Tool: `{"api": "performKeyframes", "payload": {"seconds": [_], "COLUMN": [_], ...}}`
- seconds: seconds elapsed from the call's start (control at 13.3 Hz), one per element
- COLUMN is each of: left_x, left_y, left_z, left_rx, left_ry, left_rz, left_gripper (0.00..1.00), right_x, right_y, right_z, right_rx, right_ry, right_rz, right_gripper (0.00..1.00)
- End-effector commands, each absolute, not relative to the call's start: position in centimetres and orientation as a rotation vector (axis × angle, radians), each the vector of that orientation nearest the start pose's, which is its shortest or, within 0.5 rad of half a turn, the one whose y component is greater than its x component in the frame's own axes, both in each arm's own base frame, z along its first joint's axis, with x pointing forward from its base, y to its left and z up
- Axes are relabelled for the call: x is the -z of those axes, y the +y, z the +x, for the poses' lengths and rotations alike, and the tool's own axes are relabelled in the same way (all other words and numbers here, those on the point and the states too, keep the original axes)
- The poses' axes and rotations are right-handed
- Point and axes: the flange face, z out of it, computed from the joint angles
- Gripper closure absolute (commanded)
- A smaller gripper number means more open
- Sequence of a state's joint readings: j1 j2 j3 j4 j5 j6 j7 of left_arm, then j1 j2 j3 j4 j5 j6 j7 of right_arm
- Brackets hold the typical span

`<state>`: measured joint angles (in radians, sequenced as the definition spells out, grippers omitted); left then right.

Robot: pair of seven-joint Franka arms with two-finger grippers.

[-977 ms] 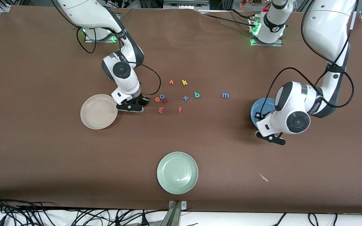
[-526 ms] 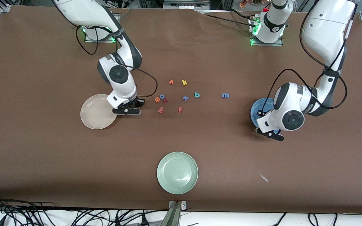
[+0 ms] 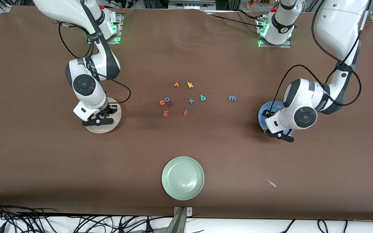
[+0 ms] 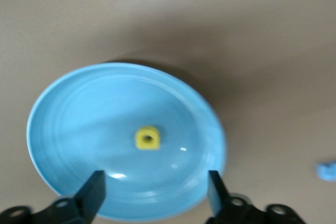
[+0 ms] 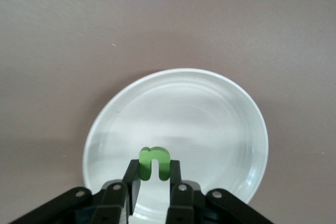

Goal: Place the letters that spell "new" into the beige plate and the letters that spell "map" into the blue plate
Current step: 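Reach the right gripper to the pink w while the left gripper grasps the teal b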

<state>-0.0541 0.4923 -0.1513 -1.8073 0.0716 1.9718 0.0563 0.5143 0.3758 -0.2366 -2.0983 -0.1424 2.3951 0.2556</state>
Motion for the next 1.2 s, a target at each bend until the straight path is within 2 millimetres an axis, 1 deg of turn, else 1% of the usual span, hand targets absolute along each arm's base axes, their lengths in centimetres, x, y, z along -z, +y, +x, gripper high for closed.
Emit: {"api": "performKeyframes", "payload": {"seconds": [0.0,0.08,0.15,0.3,0.38,0.45,0.53,0.6,0.68,0.75,0.83,1.05,1.13], "left_x": [-28.8,-29.0,-29.3,-29.4,-29.2,-29.3,-28.6,-27.8,-26.4,-25.3,-24.2,-22.0,-21.3], "left_y": [-14.8,-16.9,-19.3,-23.6,-25.6,-28.1,-30.3,-32.5,-34.5,-35.8,-36.8,-39.5,-40.1], "left_z": [58.8,58.3,57.7,56.4,55.8,54.9,54.3,53.3,52.4,51.8,51.3,49.8,49.4], "left_rx": [-0.491,-0.492,-0.486,-0.492,-0.483,-0.468,-0.447,-0.434,-0.426,-0.411,-0.398,-0.382,-0.374], "left_ry": [0.369,0.324,0.238,0.09,0.022,-0.044,-0.124,-0.169,-0.192,-0.237,-0.281,-0.329,-0.334], "left_rz": [-3.129,-3.135,-3.14,-3.147,-3.154,-3.159,-3.162,-3.159,-3.157,-3.161,-3.17,-3.186,-3.194], "left_gripper": [0.0,0.0,0.0,0.0,0.0,0.0,0.0,0.0,0.0,0.01,0.01,0.03,0.07], "right_x": [-23.4,-24.4,-25.4,-27.4,-28.3,-28.7,-28.8,-28.3,-27.4,-26.6,-25.7,-22.8,-22.1], "right_y": [16.0,16.8,18.9,22.5,25.1,27.2,29.1,30.7,32.2,33.7,35.2,38.1,39.2], "right_z": [54.0,54.4,54.6,55.4,55.6,56.0,56.3,56.3,56.3,56.3,56.1,55.9,55.6], "right_rx": [-0.005,0.004,-0.004,-0.01,0.009,0.022,0.031,0.026,0.019,0.038,0.059,0.107,0.112], "right_ry": [-0.233,-0.198,-0.176,-0.092,-0.059,-0.002,0.05,0.119,0.191,0.266,0.338,0.52,0.566], "right_rz": [-3.308,-3.308,-3.305,-3.307,-3.294,-3.273,-3.246,-3.222,-3.202,-3.185,-3.166,-3.108,-3.094], "right_gripper": [0.14,0.14,0.14,0.14,0.14,0.14,0.14,0.14,0.14,0.14,0.14,0.15,0.15]}}
